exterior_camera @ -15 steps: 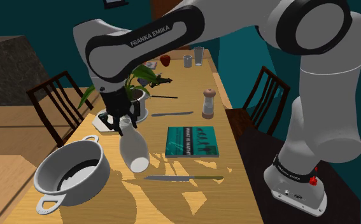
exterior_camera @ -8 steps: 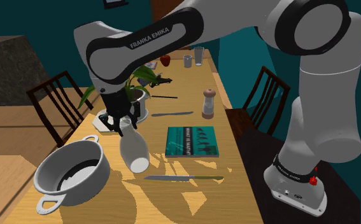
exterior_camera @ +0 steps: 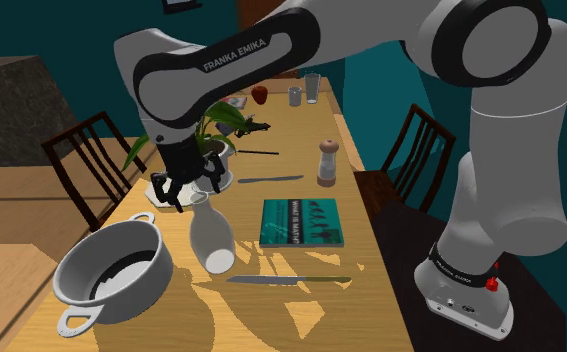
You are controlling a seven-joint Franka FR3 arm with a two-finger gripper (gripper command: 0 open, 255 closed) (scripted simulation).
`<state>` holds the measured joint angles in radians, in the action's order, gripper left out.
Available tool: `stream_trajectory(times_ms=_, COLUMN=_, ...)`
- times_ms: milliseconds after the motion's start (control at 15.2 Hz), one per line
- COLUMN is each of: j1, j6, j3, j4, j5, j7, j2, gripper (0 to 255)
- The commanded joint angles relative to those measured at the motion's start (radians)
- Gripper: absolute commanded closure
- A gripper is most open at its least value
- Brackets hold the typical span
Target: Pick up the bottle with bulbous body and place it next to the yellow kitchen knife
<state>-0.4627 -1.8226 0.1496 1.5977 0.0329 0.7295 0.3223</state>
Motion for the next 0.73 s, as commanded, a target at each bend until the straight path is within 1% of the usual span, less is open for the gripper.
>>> stream_trajectory(times_ms=0, j1=0.0, j6=0.05, j3=0.0, j4=-0.048, j5=0.0, j7=0.001, j2=-0.002, gripper=0)
stream_trajectory(times_ms=132, j1=0.001, j6=0.112, j3=-0.001, j4=-0.113, j5=-0.001, j7=0.002, j2=0.002, gripper=0)
stream_trajectory(times_ms=660, j1=0.001, j6=0.112, j3=-0.001, j4=-0.113, j5=-0.001, j7=0.002, j2=0.002, gripper=0)
